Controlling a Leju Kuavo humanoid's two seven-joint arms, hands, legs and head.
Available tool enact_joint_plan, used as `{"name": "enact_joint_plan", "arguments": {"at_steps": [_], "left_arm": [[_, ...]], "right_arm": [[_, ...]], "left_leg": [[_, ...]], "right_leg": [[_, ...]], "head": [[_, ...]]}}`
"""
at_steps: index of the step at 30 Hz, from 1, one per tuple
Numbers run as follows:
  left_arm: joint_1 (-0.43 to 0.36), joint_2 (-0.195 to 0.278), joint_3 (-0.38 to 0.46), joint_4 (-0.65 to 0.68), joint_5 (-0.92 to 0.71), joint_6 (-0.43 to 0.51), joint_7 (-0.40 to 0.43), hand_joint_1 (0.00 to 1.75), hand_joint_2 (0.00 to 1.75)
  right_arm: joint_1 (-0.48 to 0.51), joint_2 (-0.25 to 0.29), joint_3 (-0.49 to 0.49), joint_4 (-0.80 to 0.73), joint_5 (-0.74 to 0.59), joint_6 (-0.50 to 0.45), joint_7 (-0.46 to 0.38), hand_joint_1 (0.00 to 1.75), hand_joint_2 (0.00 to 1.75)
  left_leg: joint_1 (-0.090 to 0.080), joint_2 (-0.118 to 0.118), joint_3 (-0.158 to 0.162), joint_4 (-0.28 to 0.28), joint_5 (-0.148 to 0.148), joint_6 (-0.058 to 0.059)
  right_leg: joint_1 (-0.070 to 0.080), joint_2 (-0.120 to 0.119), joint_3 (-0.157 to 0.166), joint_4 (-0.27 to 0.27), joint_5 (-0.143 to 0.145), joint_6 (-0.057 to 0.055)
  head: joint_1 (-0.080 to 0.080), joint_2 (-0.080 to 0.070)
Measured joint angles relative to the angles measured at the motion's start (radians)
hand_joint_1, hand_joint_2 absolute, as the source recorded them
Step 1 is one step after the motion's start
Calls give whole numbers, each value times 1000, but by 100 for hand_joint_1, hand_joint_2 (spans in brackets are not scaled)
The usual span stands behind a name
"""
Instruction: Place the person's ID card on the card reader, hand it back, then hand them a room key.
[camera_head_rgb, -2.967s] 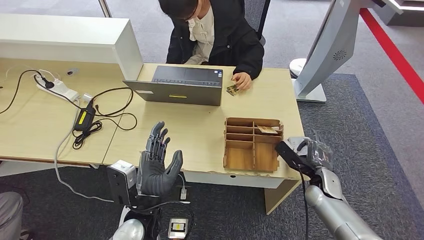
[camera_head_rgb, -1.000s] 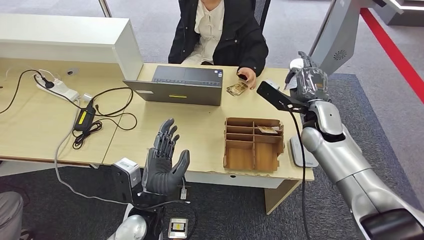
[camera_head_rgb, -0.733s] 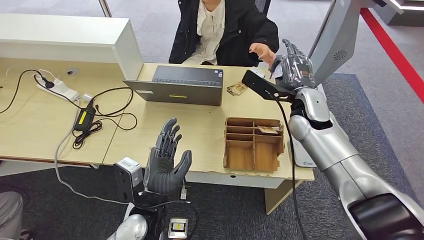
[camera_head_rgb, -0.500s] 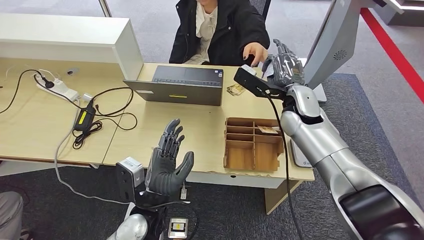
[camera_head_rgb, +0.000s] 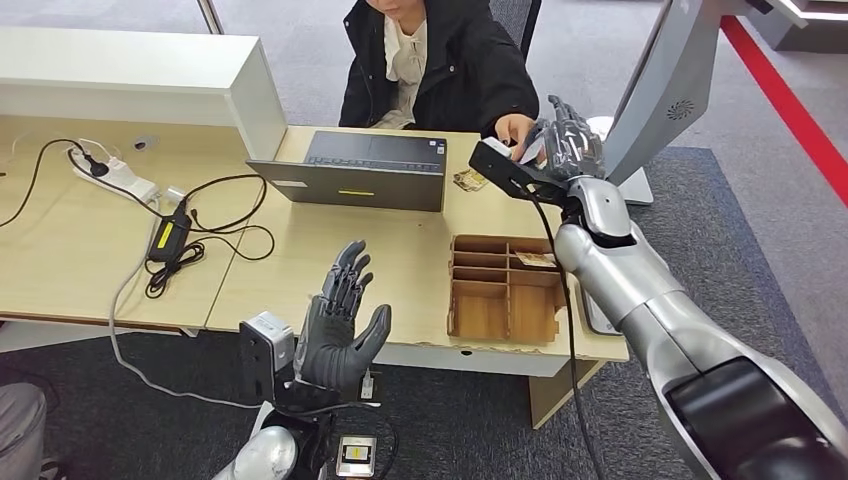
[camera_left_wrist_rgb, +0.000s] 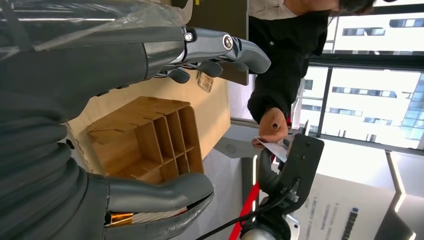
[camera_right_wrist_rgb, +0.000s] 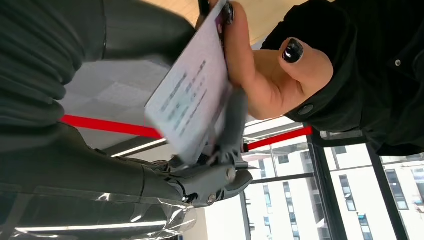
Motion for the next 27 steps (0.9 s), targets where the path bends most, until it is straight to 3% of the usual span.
{"name": "enact_joint_plan", "arguments": {"at_steps": [8,14,18,21,25,27], "left_arm": [[0,0,0,13,-5,4,3,0,175],[6,0,0,16,-25,42,8,0,175],[22,1,3,10,-46,78,18,0,175],[39,4,7,-4,-61,102,25,0,175],[56,10,10,-23,-70,114,29,0,175],[63,13,12,-31,-76,117,30,0,175]], "right_arm": [[1,4,9,41,-31,-75,-33,0,175],[24,4,2,-7,-167,-147,-110,0,175],[90,-1,-8,-123,-278,-161,-138,0,0],[156,-7,-11,-226,-347,-155,-143,0,0],[222,-19,-14,-342,-376,-147,-145,0,175],[246,-28,-16,-393,-380,-136,-143,0,175]], "left_leg": [[0,0,0,0,0,0],[0,0,0,0,0,0],[0,0,0,0,0,0],[0,0,0,0,0,0],[0,0,0,0,0,0],[0,0,0,0,0,0]], "right_leg": [[0,0,0,0,0,0],[0,0,0,0,0,0],[0,0,0,0,0,0],[0,0,0,0,0,0],[0,0,0,0,0,0],[0,0,0,0,0,0]], "head": [[0,0],[0,0],[0,0],[0,0],[0,0],[0,0]]}}
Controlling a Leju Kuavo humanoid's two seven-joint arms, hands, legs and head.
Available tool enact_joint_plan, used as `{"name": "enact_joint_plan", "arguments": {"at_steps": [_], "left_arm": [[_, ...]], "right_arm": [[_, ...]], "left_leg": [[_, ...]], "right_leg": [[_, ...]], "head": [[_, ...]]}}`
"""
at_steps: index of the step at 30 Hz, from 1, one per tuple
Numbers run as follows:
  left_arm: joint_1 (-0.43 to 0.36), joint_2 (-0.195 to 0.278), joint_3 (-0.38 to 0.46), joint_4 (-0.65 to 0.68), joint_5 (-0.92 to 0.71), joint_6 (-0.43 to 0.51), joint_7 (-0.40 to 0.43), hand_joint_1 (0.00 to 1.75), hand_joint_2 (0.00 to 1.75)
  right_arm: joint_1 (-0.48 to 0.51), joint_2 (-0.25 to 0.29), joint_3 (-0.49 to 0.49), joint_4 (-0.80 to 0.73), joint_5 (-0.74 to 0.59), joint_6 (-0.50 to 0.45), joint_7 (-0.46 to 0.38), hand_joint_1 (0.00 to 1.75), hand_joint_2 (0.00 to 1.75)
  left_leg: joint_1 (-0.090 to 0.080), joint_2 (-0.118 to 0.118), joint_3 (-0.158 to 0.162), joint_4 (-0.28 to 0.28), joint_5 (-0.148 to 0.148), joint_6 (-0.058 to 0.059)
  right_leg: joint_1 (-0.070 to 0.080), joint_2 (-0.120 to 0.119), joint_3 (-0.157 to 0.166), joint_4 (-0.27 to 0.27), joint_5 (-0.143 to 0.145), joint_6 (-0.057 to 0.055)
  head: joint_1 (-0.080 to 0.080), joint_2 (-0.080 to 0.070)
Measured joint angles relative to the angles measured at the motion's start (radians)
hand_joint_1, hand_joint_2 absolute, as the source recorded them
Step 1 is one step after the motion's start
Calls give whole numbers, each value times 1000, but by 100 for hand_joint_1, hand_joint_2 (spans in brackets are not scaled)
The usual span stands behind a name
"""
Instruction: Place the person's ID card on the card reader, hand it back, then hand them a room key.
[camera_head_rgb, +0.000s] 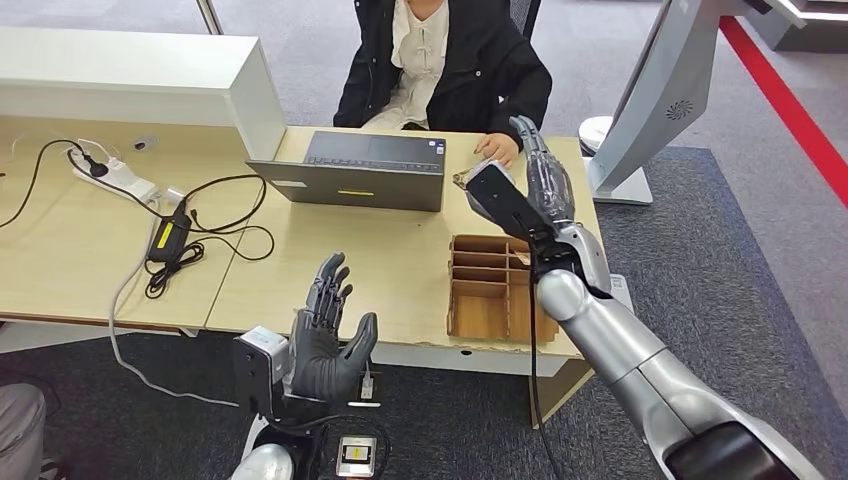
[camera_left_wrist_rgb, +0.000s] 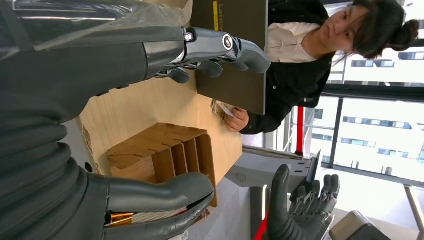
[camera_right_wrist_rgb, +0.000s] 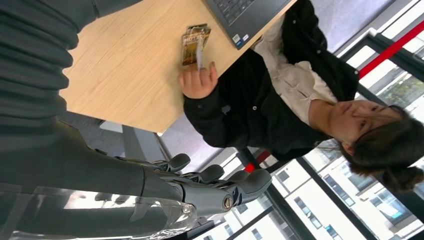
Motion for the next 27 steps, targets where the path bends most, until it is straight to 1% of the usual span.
{"name": "enact_joint_plan", "arguments": {"at_steps": [3,6,11,14,16,17,22,27], "left_arm": [[18,4,8,-16,-11,11,6,0,175],[37,11,12,-34,-16,20,15,0,175],[57,23,14,-59,-12,22,19,0,175],[62,26,14,-71,-11,4,24,0,175],[64,26,14,-77,-13,-7,29,0,175],[65,26,14,-79,-13,-11,31,0,175],[67,26,14,-90,-15,-25,40,0,175],[68,26,14,-95,-15,-51,45,0,175]], "right_arm": [[62,-20,0,-90,27,30,33,0,175],[143,-48,2,-176,123,81,100,0,175],[247,-95,3,-277,375,146,199,0,175],[295,-114,0,-308,589,191,254,0,175],[322,-122,-5,-316,713,218,278,0,175],[333,-125,-9,-318,749,226,284,0,175],[374,-131,-26,-318,803,235,292,0,175],[402,-133,-47,-318,820,237,303,0,175]], "left_leg": [[0,0,1,0,0,0],[0,0,0,0,0,0],[0,0,0,0,0,0],[0,0,0,0,0,0],[0,0,0,0,0,0],[0,0,0,0,0,0],[0,0,0,0,0,0],[0,0,0,0,0,0]], "right_leg": [[0,0,1,0,0,0],[0,0,1,0,0,0],[0,0,0,-1,0,0],[0,0,0,-1,0,0],[0,0,1,-1,0,0],[0,0,1,-1,0,0],[0,0,1,-1,0,0],[0,0,0,-1,0,0]], "head": [[0,0],[0,0],[0,0],[0,0],[0,0],[0,0],[0,0],[0,0]]}}
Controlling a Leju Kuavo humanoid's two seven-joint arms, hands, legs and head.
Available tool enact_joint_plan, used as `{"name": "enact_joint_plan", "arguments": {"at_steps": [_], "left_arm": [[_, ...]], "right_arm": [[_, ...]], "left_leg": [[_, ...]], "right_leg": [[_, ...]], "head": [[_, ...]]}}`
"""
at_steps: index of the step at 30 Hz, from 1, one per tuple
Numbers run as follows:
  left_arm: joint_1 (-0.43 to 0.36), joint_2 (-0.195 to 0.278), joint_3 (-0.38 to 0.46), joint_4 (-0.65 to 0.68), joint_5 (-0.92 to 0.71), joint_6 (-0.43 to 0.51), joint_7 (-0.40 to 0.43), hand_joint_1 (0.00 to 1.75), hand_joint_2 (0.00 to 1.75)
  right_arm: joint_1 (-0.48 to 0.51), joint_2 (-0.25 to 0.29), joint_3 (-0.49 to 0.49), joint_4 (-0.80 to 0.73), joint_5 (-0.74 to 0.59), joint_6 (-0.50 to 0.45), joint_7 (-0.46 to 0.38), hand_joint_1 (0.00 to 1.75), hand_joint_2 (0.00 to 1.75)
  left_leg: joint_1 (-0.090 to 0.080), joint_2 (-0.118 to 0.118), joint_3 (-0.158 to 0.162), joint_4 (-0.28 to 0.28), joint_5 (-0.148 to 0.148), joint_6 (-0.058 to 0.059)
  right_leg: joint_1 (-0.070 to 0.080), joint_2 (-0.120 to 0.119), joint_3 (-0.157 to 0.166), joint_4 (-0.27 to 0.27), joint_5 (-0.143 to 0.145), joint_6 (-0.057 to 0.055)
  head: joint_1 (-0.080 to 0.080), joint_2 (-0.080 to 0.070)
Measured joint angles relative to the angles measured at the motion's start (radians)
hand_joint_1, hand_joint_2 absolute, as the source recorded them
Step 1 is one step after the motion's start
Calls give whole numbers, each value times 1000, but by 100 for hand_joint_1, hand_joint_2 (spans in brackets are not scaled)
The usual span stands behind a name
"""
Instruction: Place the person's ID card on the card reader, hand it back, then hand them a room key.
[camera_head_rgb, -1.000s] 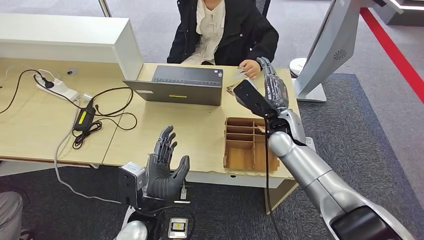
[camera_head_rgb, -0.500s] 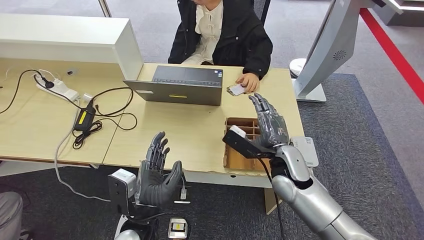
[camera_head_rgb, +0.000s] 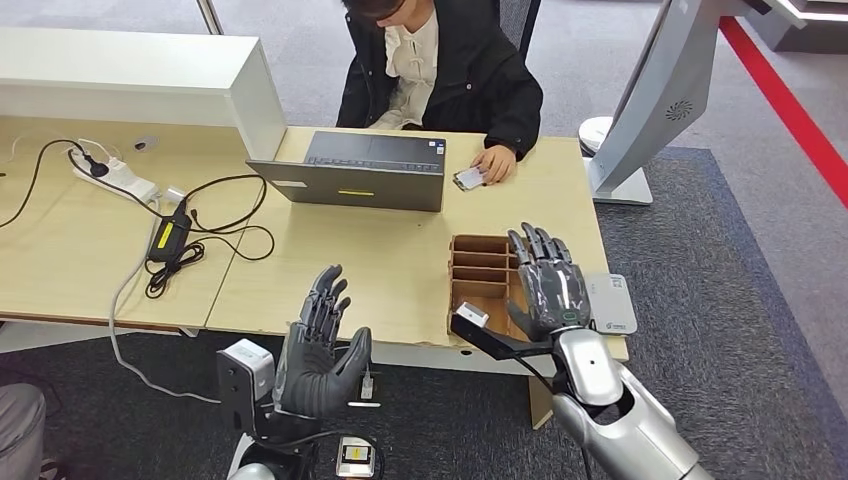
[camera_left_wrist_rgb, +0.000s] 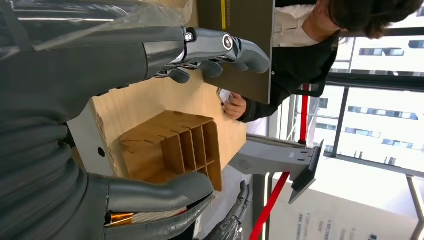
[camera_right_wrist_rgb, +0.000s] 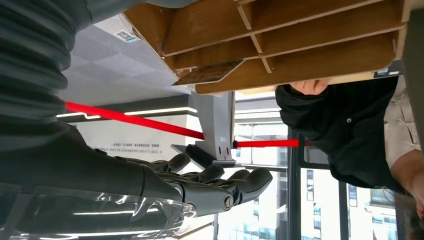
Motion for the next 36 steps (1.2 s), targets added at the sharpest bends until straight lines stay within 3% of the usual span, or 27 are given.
{"name": "enact_joint_plan", "arguments": {"at_steps": [18,36], "left_arm": [[-4,-6,0,0,-6,-64,6,0,175],[-26,-18,-1,9,7,-63,-20,0,175]], "right_arm": [[28,0,-97,16,12,-72,-2,0,175],[-82,57,-107,204,-81,-106,-96,0,175]], "left_leg": [[0,0,0,0,0,0],[0,0,0,0,0,0]], "right_leg": [[0,0,0,0,0,0],[0,0,0,0,0,0]], "head": [[0,0],[0,0]]}}
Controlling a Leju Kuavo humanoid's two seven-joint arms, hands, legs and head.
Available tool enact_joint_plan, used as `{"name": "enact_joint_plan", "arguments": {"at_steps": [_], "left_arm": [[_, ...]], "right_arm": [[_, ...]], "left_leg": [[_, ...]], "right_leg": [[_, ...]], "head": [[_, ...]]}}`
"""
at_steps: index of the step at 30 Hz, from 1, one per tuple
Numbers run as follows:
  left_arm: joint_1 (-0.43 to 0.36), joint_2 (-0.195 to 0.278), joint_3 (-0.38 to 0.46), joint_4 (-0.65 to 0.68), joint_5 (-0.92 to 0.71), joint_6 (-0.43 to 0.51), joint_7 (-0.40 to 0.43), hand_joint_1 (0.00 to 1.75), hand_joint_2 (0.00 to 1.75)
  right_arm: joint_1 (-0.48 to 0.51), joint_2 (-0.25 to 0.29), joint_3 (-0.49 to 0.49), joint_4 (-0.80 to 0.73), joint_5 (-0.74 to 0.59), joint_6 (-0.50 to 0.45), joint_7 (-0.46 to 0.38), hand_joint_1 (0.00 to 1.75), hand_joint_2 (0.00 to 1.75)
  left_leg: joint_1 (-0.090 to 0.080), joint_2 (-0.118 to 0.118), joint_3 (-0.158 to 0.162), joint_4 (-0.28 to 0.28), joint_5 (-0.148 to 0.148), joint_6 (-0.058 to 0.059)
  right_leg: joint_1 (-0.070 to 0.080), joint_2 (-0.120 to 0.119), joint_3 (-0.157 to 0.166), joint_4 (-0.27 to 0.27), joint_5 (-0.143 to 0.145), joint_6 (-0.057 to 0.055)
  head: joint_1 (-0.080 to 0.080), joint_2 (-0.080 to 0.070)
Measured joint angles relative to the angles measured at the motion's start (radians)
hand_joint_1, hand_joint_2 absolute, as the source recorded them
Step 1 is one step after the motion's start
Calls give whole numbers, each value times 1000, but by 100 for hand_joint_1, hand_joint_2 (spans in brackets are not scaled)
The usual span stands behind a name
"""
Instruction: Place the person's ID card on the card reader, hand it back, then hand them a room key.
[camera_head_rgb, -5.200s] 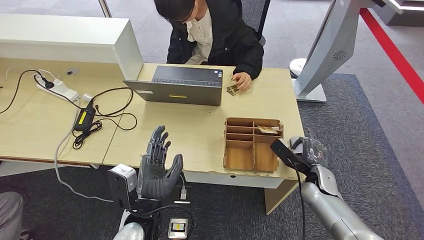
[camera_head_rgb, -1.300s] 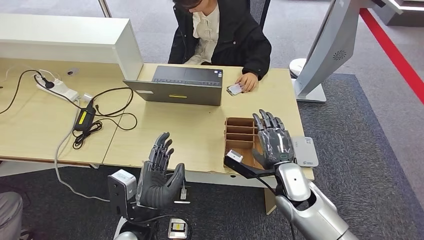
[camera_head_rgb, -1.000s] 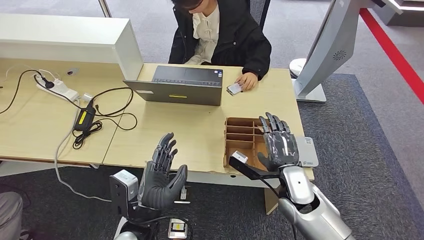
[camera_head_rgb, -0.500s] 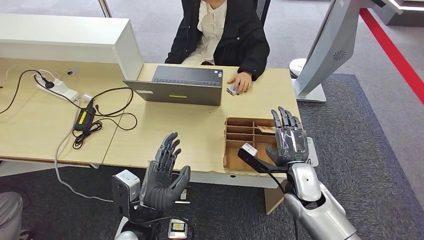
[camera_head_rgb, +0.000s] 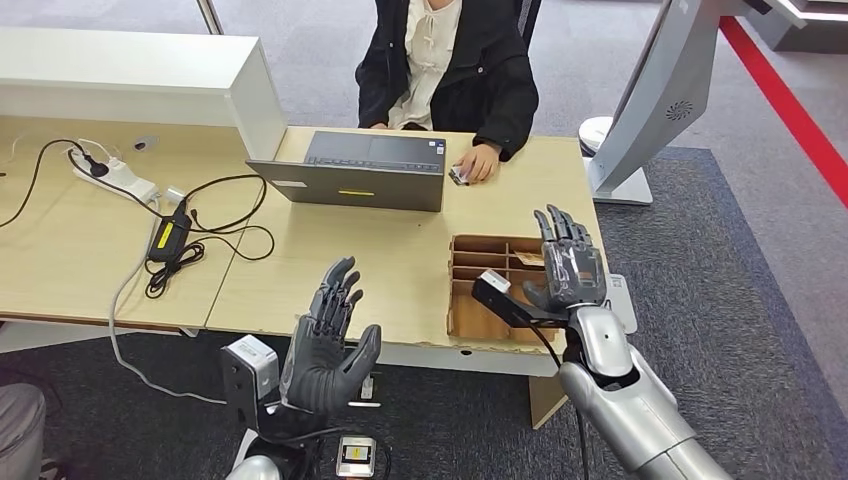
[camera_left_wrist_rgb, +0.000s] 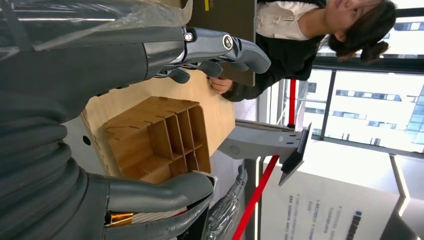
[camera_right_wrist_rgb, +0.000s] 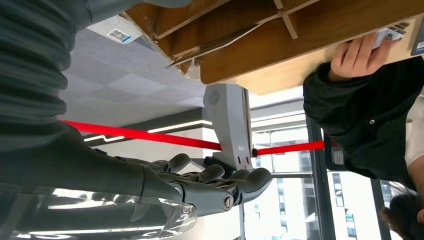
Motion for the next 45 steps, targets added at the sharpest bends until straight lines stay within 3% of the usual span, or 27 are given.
{"name": "enact_joint_plan", "arguments": {"at_steps": [13,29,45], "left_arm": [[-8,-2,0,17,14,1,-19,0,175],[-2,-2,1,20,6,47,-35,0,175],[31,-21,30,19,-48,30,-30,0,175]], "right_arm": [[-49,50,16,124,-22,-28,-13,0,175],[-105,84,38,229,-65,-72,-41,0,175],[-136,102,51,287,-83,-86,-34,0,175]], "left_leg": [[0,0,0,0,0,0],[0,0,0,0,0,0],[0,0,0,0,0,0]], "right_leg": [[0,0,0,0,0,0],[0,0,0,0,0,0],[0,0,0,0,0,0]], "head": [[0,0],[0,0],[0,0]]}}
